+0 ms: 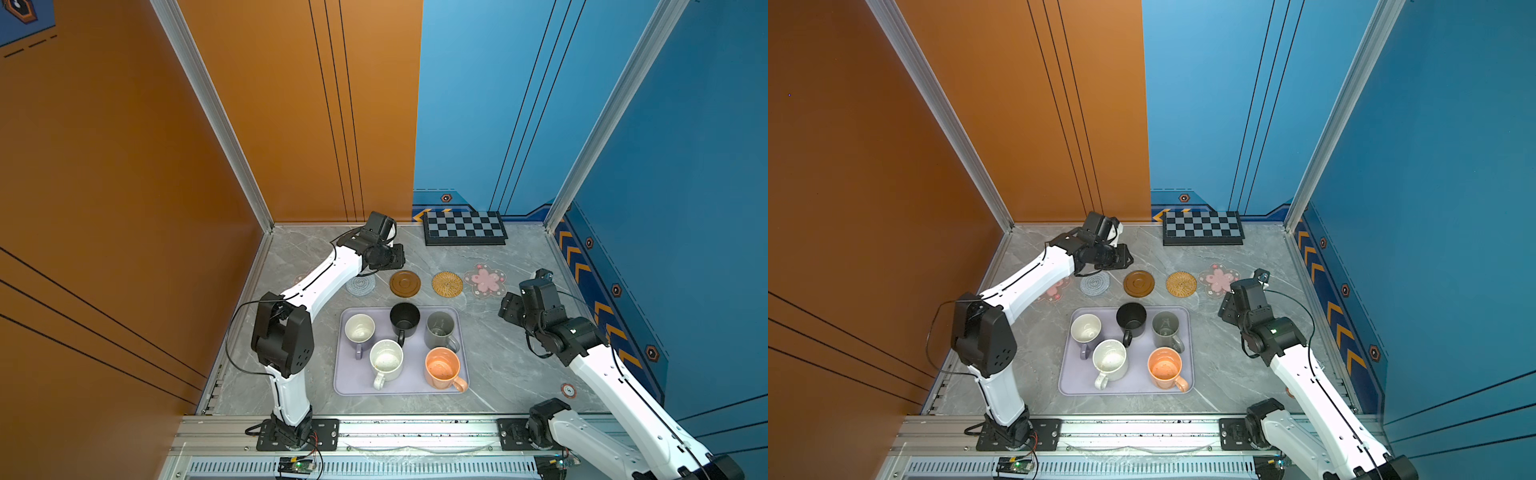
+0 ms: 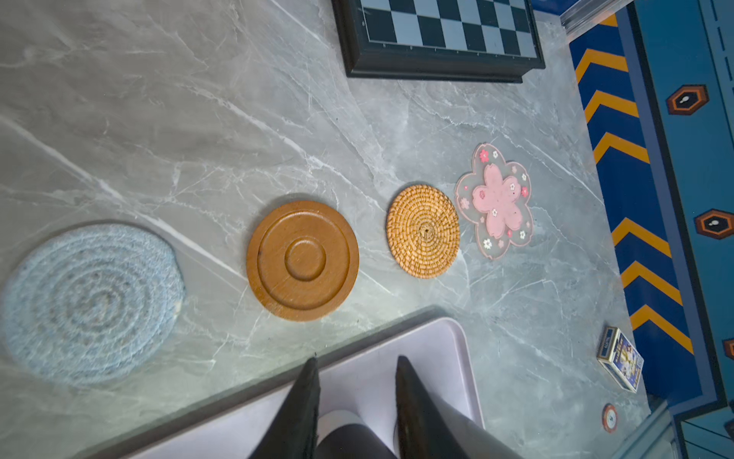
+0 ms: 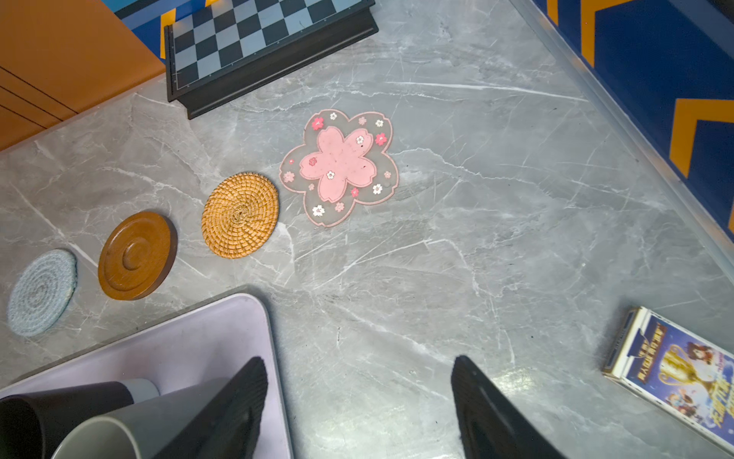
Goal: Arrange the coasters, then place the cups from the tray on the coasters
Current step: 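Move left gripper over the white mug while right gripper lowers toward grey mug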
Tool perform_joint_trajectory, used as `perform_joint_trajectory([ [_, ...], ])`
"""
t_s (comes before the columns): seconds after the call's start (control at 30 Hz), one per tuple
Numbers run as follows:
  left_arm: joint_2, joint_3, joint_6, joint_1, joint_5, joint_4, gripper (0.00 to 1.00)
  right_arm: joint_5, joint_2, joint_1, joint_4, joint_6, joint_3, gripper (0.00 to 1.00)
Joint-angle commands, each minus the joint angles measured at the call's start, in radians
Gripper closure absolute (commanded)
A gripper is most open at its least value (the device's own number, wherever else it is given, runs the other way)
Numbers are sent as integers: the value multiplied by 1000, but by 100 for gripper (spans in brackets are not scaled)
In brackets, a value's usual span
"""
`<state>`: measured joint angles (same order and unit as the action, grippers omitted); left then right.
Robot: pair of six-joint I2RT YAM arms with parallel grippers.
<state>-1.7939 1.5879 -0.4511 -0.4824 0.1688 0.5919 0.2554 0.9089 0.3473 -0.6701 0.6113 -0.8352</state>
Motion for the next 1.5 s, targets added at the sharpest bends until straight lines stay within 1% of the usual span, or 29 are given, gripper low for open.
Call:
perform_joint_trajectory([
  [0.0,79,-88,39,5,-43,23,65,-24,-18,24,-11,17,10,23],
  [0.17,230,-230,55,24,-70,24,59,-4,-42,97,-33,21,15,22],
  [0.27,316,-302,52,51,-109,23,57,15,-62,139,-45,16,13,21],
  [0.37,387,-361,7,116,-94,19,54,-6,-75,167,-45,-7,10,21],
  [0.43,424,-396,-26,175,-57,11,53,-30,-76,187,-46,-31,5,21],
  [0.5,453,-421,-36,221,-45,11,53,-48,-70,206,-46,-39,4,21],
  [0.73,569,-491,-20,295,-40,25,55,-21,-37,275,-37,3,10,22],
  [0.9,623,-524,-14,301,-39,63,55,-21,-18,323,-37,16,6,22],
  [1.03,696,-622,-30,301,-27,63,55,-28,-19,389,-37,29,33,22],
  [1.13,740,-668,-37,300,-23,63,56,-31,-18,419,-37,26,53,22],
  [1.27,764,-686,-42,299,-15,73,56,-58,23,433,-30,-6,54,22],
  [1.47,766,-675,-53,297,3,87,56,-94,98,450,-25,-71,29,22],
])
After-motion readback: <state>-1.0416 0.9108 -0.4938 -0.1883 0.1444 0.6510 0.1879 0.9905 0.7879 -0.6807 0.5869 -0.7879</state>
